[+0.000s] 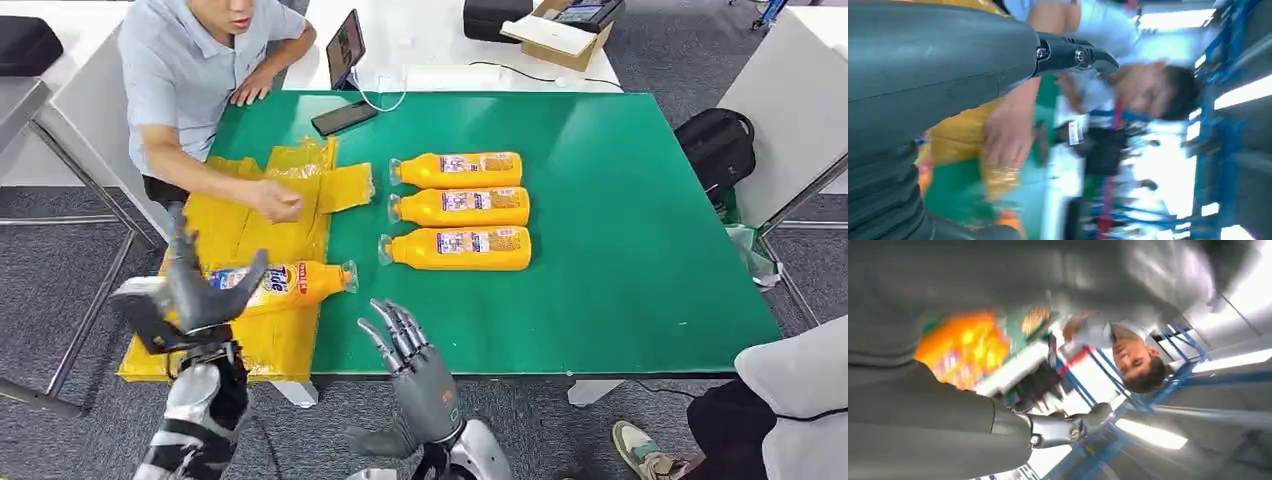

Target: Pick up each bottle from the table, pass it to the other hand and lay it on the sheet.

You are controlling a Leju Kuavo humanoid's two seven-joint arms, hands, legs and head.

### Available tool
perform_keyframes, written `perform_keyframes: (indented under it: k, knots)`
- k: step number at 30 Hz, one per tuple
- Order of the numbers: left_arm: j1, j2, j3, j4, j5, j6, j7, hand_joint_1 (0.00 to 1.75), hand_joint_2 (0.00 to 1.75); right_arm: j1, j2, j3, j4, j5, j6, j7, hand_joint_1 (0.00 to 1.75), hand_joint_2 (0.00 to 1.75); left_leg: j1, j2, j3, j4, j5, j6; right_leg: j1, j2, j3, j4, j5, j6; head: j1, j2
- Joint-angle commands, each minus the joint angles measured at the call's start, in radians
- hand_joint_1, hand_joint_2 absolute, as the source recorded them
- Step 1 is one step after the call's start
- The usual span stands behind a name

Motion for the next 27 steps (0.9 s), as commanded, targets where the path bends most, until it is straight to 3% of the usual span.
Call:
perform_keyframes:
  k: [1,2,6,14,16,22,24,27]
  knots:
    - [0.239,-0.014,-0.052,-0.298,-0.069,0.073,-0.063,0.0,1.75,-0.113,-0.02,-0.48,0.197,0.346,-0.002,0.164,0.0,1.75,0.0,0.001,0.002,-0.001,0.0,0.0,0.0,0.001,0.003,-0.002,0.001,-0.001,0.0,0.0]
    - [0.25,-0.015,-0.055,-0.292,-0.07,0.076,-0.065,0.0,1.75,-0.122,-0.036,-0.486,0.21,0.345,-0.002,0.161,0.0,1.75,0.001,0.002,0.003,-0.001,-0.001,0.0,0.001,0.001,0.004,-0.003,0.001,-0.001,0.0,0.0]
    - [0.282,-0.011,-0.082,-0.266,-0.104,0.091,-0.064,0.0,1.75,-0.181,-0.114,-0.506,0.285,0.459,-0.002,0.309,0.0,1.75,-0.001,-0.001,0.002,-0.001,0.0,0.0,0.0,-0.001,0.003,-0.003,0.0,-0.001,0.0,0.0]
    - [0.282,-0.011,-0.082,-0.266,-0.104,0.091,-0.064,0.0,1.75,-0.181,-0.114,-0.506,0.285,0.459,-0.002,0.309,0.0,1.75,0.001,0.0,0.003,0.0,-0.001,-0.001,0.001,0.0,0.004,-0.002,0.0,-0.002,0.0,0.0]
    - [0.277,-0.013,-0.089,-0.256,-0.134,0.118,-0.066,0.0,1.75,-0.211,-0.139,-0.471,0.318,0.481,-0.002,0.367,0.0,1.75,0.0,0.0,0.001,0.0,0.0,0.0,0.0,-0.001,0.002,-0.001,0.001,0.0,0.0,0.0]
    - [0.225,-0.02,-0.137,-0.176,-0.151,0.137,-0.047,0.0,1.75,-0.368,-0.161,-0.42,0.532,0.446,-0.002,0.396,0.0,1.75,0.001,0.003,0.002,0.001,0.0,0.0,0.001,0.002,0.002,-0.001,0.002,-0.001,0.0,0.0]
    - [0.216,-0.022,-0.142,-0.153,-0.154,0.145,-0.033,0.0,1.75,-0.384,-0.17,-0.411,0.528,0.428,0.035,0.399,0.0,1.75,0.0,0.002,0.002,0.0,0.001,0.0,0.001,0.001,0.002,-0.002,0.002,0.0,0.0,0.0]
    - [0.187,-0.021,-0.15,-0.101,-0.147,0.148,-0.013,0.0,1.75,-0.449,-0.144,-0.377,0.711,0.418,-0.002,0.446,0.0,1.75,0.0,0.0,0.002,0.0,0.002,0.001,0.0,0.0,0.003,-0.002,0.002,0.0,0.0,0.0]
